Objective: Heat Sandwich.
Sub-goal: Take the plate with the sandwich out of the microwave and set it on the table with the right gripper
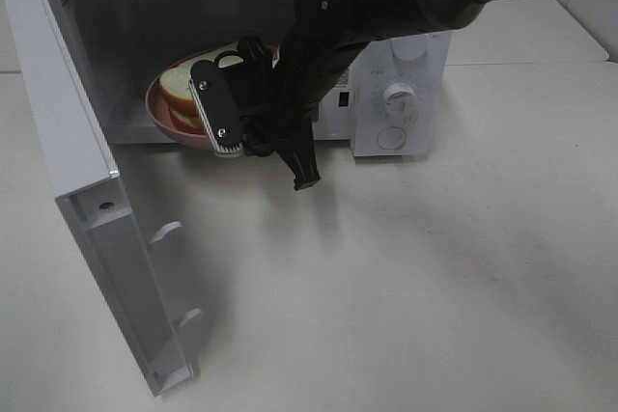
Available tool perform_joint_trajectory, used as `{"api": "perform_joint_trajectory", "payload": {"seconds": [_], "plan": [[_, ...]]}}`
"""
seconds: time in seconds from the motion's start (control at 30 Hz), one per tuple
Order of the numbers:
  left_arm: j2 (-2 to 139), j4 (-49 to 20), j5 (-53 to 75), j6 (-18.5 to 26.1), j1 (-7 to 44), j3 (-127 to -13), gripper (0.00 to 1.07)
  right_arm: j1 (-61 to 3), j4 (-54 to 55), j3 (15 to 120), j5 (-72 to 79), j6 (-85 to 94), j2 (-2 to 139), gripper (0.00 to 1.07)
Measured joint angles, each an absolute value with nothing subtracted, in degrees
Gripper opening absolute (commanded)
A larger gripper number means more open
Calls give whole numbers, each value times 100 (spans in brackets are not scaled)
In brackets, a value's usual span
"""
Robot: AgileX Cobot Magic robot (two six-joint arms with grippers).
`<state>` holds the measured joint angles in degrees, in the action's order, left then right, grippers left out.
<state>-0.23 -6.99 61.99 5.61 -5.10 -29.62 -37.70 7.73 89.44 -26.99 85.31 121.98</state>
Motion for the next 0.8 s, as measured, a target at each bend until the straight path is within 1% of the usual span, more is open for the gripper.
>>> {"api": "perform_joint_trajectory", "payload": {"seconds": [0.3,0.5,0.63,0.8], "plan": [[-23,-699,6199,561,-510,-2962,98,-3764,1324,8096,-2401,9551,11625,0],[-23,-699,6199,561,-510,-2962,98,-3753,1450,7672,-2235,9769,11322,0],[-23,-699,6199,561,-510,-2962,98,-3753,1495,7093,-2034,9901,10886,0],[-23,-699,6199,561,-510,-2962,98,-3793,1518,6618,-1845,9918,10542,0]]}}
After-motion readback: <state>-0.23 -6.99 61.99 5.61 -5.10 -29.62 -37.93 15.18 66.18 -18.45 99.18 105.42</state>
